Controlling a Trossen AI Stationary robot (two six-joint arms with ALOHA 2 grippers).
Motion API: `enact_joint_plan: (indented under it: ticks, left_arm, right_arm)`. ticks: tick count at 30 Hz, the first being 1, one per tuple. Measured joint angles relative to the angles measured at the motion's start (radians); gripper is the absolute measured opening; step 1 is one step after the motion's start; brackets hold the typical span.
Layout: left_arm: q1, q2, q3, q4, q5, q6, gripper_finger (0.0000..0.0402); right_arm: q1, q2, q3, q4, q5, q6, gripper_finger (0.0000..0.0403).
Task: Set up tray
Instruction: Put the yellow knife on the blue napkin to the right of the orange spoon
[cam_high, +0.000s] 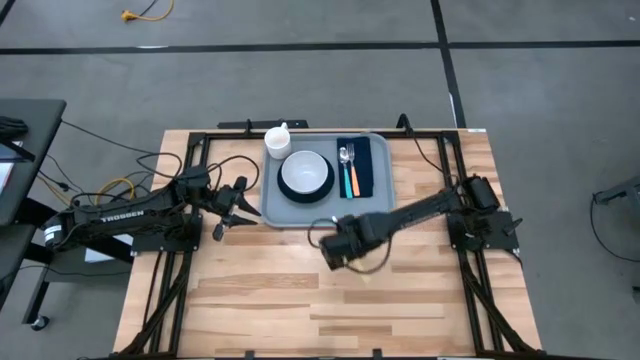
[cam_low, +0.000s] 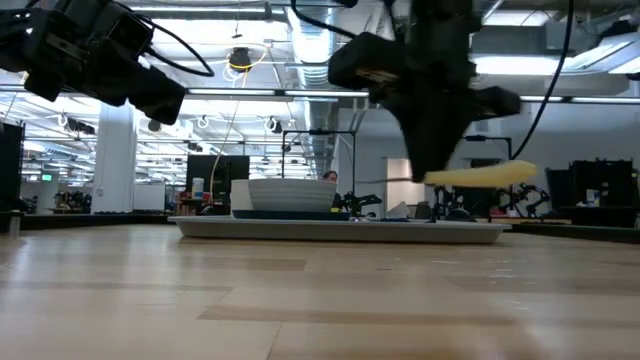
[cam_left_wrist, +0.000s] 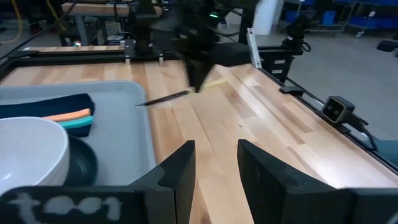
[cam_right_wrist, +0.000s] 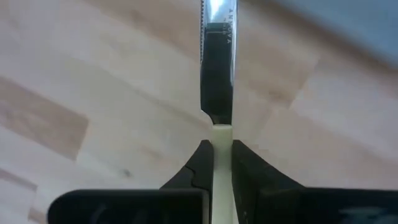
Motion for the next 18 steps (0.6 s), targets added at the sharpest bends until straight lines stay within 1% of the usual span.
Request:
enact_joint_plan:
  ticks: [6,13,18]
  left_arm:
    - [0.0,0.0,0.0,-0.002,0.027,0.005,0.0108]
    - [0.0,0.0,0.0,-0.008,0.027,0.007,0.0108]
    - [0.0,0.0,0.0,-0.01,0.036,0.008,0.0108]
  right_arm:
    - [-0.1,-0.006,0.079,-0.105,0.01,-0.148,0.0018]
    - [-0.218,-0.121,0.093,-0.165,0.062,-0.234,0.0015]
    - [-0.329,-0.191,0.093,-0.178,0.088,-0.28,0.0016]
